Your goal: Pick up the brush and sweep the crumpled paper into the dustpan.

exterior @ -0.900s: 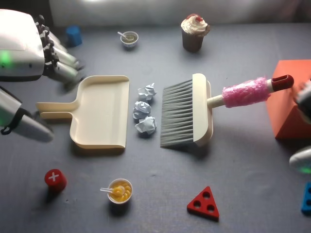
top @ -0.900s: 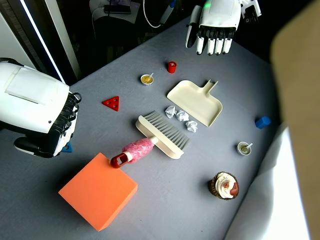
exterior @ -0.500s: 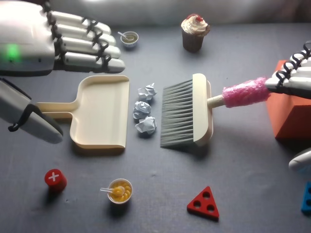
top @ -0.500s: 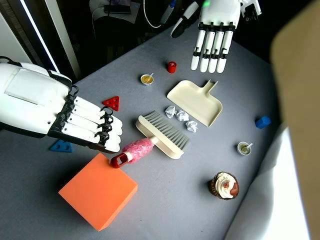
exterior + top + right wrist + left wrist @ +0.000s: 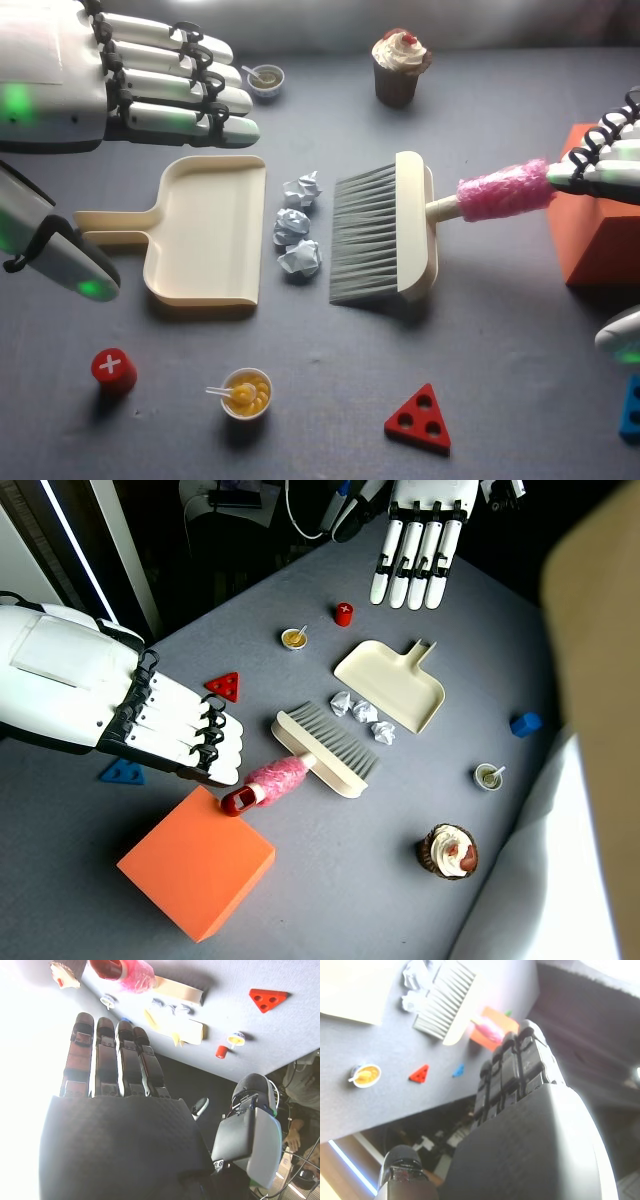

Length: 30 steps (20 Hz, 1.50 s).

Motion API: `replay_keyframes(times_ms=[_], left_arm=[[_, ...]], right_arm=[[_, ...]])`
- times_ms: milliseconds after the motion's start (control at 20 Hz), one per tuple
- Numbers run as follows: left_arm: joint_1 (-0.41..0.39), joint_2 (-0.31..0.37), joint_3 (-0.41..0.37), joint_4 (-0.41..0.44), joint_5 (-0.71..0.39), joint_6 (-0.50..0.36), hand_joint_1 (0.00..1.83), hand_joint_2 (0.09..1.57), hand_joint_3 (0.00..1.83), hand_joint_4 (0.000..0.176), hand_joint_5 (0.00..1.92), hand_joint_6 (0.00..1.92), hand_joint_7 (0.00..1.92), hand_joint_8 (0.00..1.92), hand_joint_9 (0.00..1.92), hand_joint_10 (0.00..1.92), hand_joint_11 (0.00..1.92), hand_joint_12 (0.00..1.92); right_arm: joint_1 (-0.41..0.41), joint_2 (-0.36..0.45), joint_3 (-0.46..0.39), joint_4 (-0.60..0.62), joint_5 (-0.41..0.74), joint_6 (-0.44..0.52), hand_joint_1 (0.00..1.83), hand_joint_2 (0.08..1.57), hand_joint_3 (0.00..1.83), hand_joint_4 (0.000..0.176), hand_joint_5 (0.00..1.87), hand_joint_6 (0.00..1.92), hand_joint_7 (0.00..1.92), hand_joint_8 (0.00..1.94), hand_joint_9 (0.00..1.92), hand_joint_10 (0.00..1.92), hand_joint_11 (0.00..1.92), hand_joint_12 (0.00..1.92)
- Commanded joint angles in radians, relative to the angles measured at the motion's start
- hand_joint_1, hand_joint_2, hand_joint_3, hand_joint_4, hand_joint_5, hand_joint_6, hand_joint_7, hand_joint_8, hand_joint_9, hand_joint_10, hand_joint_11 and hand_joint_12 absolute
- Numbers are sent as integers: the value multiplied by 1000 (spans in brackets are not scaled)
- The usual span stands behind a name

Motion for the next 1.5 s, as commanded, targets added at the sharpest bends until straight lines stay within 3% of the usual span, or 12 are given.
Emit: replay_keyframes(times_ms=[0,300,550,900,1050,1450], left_arm=[[-20,8,4,-82,-26,1,0,920,0,0,73,7,106,9,112,11,95,44],[-20,-14,37,-86,-18,23,0,916,0,0,46,2,86,2,96,2,71,28],[91,-38,39,-105,40,85,0,919,0,0,75,7,112,7,126,9,111,36],[235,-69,39,-206,152,185,0,920,1,0,68,1,99,0,116,0,113,28],[275,-89,57,-223,221,213,69,925,2,0,78,3,113,5,131,6,134,33],[274,-125,123,-323,283,198,642,959,2,0,10,0,73,0,107,0,151,27]], right_arm=[[14,12,-1,-6,-73,1,0,906,2,0,94,0,120,0,117,1,135,8],[14,12,-1,-6,-73,1,0,917,6,0,111,9,134,9,131,9,146,11],[14,12,-1,-6,-73,1,0,920,3,0,110,0,138,1,139,3,157,10],[15,12,-1,-6,-73,1,0,932,5,0,134,11,167,11,177,13,173,13],[16,12,-1,-6,-73,1,0,936,4,0,106,0,136,0,147,0,139,0],[16,12,-1,-6,-73,2,0,941,4,0,132,8,155,7,168,5,150,5]])
